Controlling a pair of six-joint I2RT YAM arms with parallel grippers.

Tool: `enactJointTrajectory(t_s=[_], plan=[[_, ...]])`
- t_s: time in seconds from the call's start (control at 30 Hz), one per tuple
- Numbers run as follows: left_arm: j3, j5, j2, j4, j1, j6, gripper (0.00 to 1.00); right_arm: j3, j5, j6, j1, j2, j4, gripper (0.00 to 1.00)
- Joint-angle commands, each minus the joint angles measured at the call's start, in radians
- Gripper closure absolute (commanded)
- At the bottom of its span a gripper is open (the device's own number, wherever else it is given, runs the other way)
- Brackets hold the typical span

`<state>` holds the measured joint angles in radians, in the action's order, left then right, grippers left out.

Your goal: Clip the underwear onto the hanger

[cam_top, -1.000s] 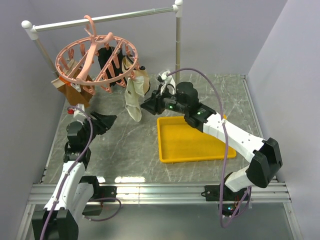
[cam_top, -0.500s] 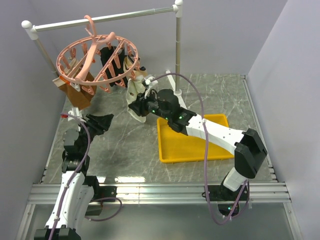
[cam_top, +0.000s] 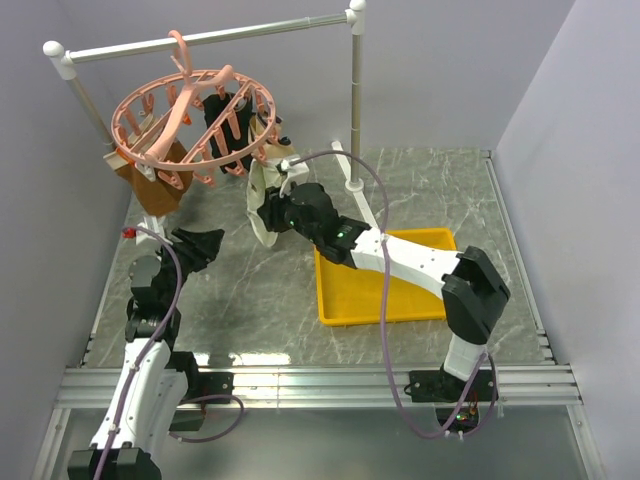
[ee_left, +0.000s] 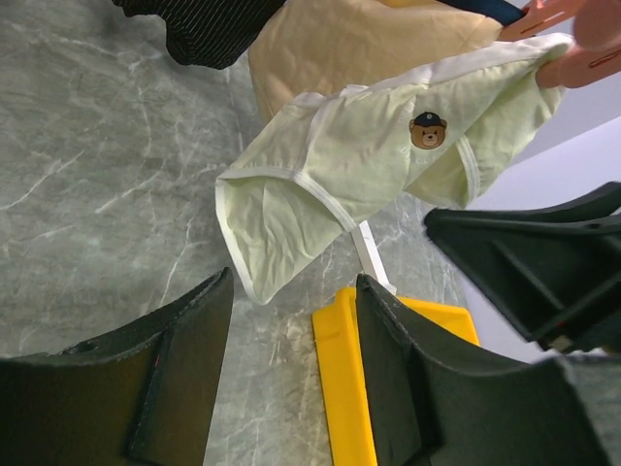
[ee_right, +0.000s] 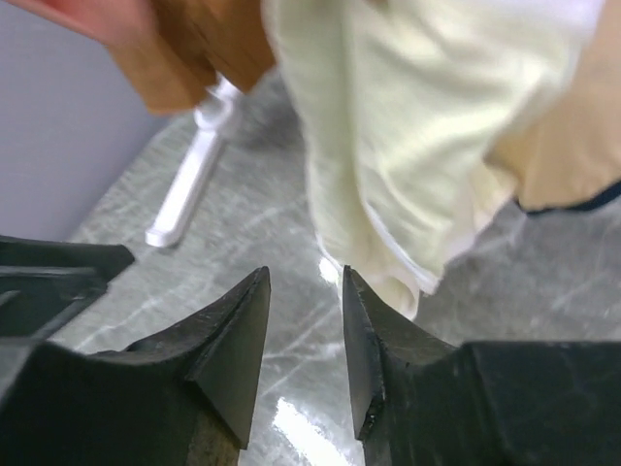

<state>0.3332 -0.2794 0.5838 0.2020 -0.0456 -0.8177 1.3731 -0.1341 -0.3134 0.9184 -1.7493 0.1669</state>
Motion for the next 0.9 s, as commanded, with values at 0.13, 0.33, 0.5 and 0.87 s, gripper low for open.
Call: enactJointTrajectory(t_s=[0.13,0.33,0.5,0.87], plan=[[-0.002,0.003,0.042,0.094,-0.005,-0.032,0.40,0.072,-0.052,-0.110,0.000,-0.064,0.009,0.53],[-0.013,-0.014,0.079,0.132,-0.004,-0.052,0.35,0.121,-0.090,-0.148,0.000,-0.124,0.000,0.53],[-0.019,-0.029,0.128,0.181,-0.005,-0.084,0.34,0.090,-0.032,-0.130,-0.012,-0.122,0.031,0.89],[-0.025,-0.072,0.261,0.321,-0.005,-0.179,0.34,0.009,0.434,-0.024,-0.102,0.033,0.138,1.00]])
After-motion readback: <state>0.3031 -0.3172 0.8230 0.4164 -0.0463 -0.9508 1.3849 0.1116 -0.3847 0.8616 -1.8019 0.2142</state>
